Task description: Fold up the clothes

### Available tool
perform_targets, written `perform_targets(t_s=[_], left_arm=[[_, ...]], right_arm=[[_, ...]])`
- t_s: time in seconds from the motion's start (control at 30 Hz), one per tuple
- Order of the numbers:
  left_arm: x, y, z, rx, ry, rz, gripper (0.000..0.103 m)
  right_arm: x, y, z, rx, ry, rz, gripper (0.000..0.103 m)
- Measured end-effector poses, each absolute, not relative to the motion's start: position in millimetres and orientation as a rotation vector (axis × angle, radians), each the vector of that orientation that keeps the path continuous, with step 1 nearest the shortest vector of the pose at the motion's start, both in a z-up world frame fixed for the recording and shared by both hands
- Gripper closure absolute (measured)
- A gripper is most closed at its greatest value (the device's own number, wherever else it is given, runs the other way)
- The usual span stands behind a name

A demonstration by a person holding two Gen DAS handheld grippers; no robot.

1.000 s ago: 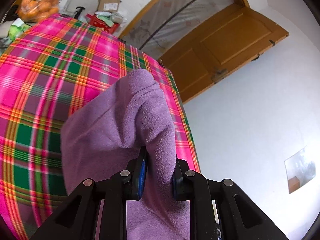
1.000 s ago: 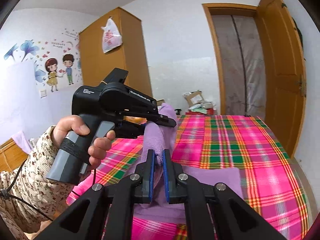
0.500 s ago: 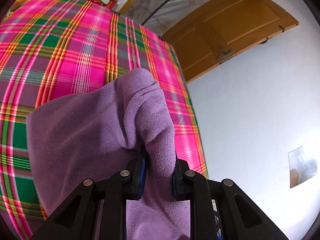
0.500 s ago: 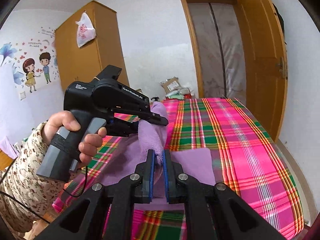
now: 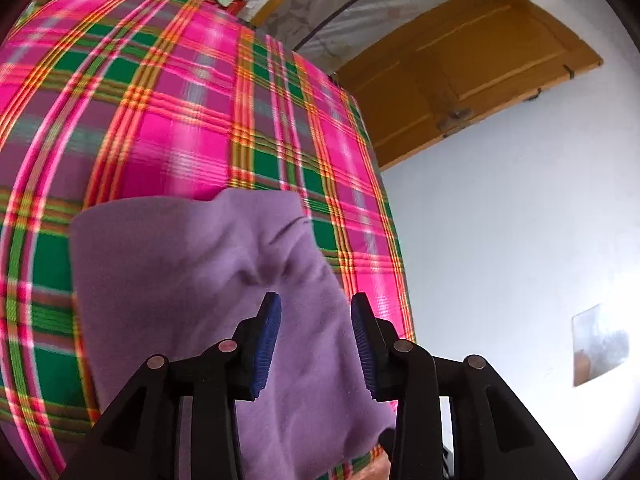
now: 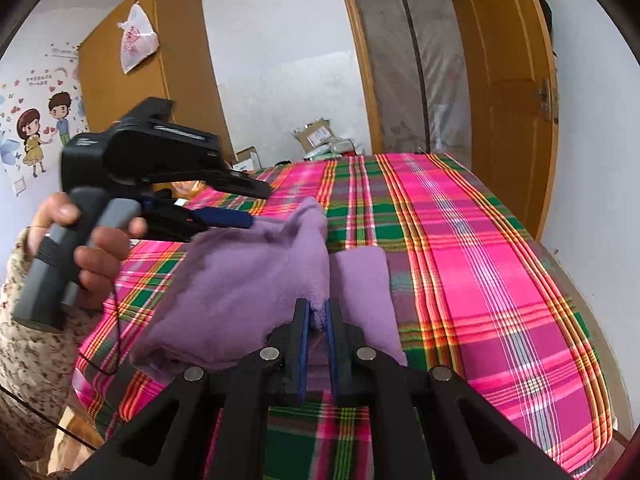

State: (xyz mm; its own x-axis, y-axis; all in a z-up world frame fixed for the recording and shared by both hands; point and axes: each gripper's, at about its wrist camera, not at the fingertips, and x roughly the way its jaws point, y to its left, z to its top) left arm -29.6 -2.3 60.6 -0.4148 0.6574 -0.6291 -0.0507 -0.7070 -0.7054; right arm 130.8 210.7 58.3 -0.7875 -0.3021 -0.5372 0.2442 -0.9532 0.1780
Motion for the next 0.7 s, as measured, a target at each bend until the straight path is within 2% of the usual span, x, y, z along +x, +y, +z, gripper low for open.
perform_targets(t_s=[0.4,0.47,0.57,0.63,0.7], left_arm=[[6,-56,44,-1.356,-0.815,2.227,0.065],[16,-65,41,-1.345,-0.831,2.227,0.064],[29,-78,33,-1.333,-0.877,2.234,0.063],[34,-86,27,-1.342,-0.911,2.235,0.063],[38,-92,20,-1.356,-0.941,2.224,0.063]], right_arm=[[116,243,50,0.981,-0.139,-2.665,0.092],[110,253,56,0.967,-0.159,-2.653,0.086],[86,260,59,0.980,-0.272,-2.554,0.065],[69,266,61,0.987,-0.345,-2.485,0.062],[49,258,54,1.036,-0.332,-2.432,0.060]])
